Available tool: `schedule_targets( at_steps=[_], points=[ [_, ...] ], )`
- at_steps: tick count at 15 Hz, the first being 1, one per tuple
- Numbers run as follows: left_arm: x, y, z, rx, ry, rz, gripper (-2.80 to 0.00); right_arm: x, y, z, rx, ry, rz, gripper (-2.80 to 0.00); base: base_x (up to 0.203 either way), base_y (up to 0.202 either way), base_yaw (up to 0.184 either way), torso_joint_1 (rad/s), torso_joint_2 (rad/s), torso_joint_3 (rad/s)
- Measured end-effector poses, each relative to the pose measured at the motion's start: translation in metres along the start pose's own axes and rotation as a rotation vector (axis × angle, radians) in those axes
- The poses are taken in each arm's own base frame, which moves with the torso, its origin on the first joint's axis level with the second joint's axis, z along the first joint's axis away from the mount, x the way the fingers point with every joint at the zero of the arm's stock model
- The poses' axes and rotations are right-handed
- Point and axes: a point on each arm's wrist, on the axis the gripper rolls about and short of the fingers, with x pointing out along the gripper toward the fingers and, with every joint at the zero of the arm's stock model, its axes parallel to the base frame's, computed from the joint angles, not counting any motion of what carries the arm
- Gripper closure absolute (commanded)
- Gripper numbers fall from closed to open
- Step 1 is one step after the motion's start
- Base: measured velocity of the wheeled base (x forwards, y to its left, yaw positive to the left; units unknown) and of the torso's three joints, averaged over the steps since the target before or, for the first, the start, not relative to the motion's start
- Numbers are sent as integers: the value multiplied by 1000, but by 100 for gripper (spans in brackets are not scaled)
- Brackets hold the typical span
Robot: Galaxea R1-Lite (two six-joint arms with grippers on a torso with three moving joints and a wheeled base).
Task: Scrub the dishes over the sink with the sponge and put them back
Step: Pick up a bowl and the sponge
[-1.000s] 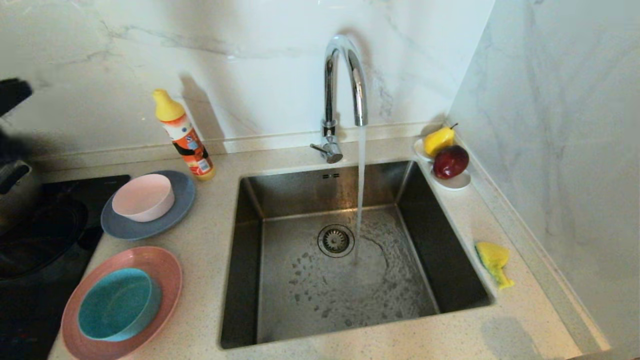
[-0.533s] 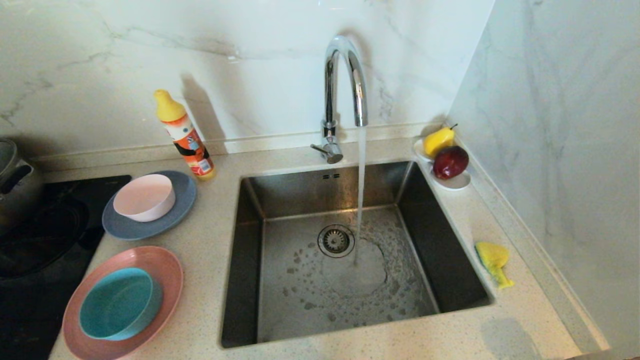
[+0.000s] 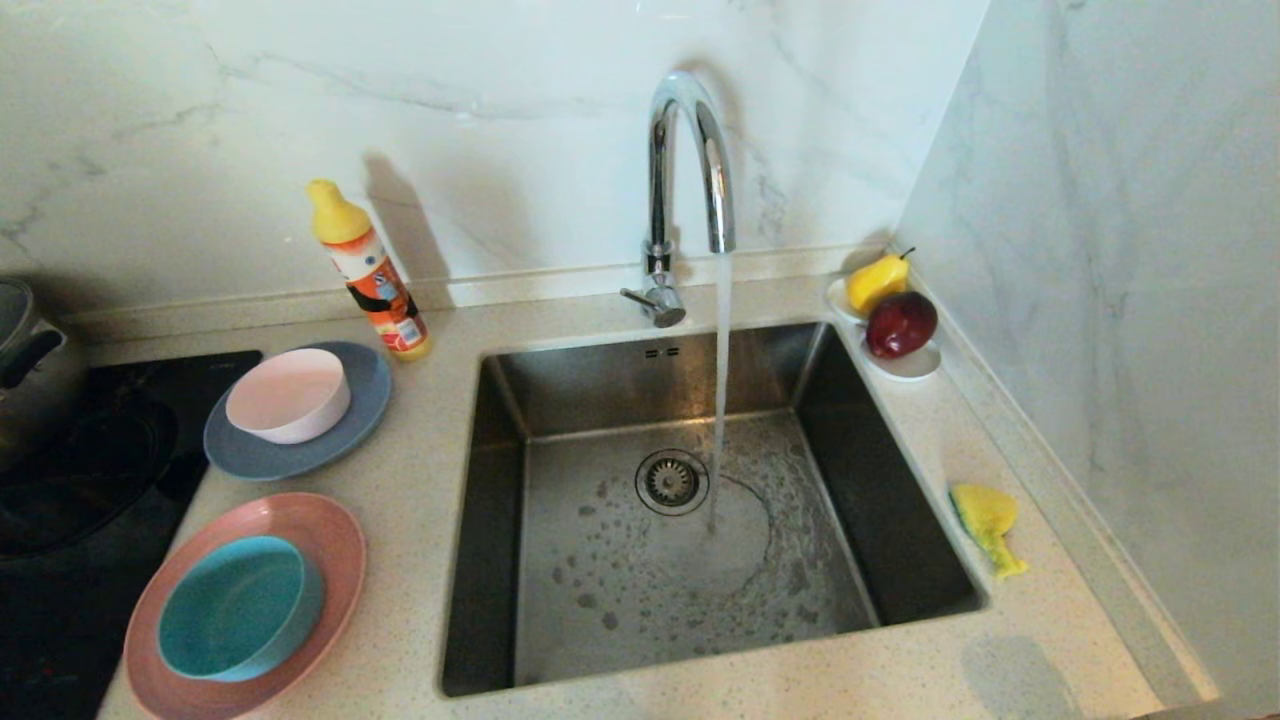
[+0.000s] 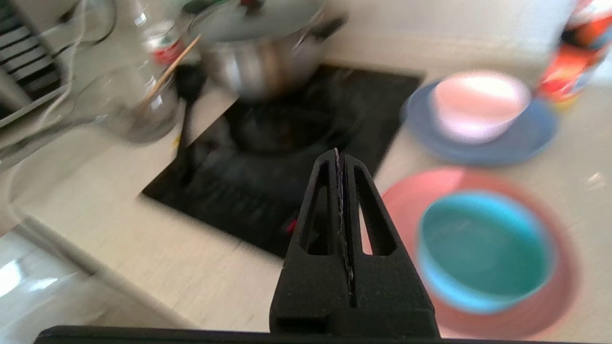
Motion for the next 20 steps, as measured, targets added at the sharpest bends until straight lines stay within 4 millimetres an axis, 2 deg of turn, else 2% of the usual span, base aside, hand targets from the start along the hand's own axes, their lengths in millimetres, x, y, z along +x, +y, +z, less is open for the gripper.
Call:
schedule_targets(
  at_steps=[3, 7, 9, 20],
  points=[
    [-9, 2, -18, 16, 11, -87, 0, 0, 0, 0, 0, 0, 0, 0, 0, 0, 0, 0, 0, 0],
    [-24, 0, -42, 40, 77, -506, 0, 0, 0, 0, 0, 0, 0, 0, 0, 0, 0, 0, 0, 0],
    [-29, -1, -55, 65, 175, -635, 0, 0, 0, 0, 0, 0, 0, 0, 0, 0, 0, 0, 0, 0],
    [-29, -1, -53, 23, 155, -622, 0, 0, 0, 0, -17, 2, -1, 0, 0, 0, 0, 0, 0, 0]
  ],
)
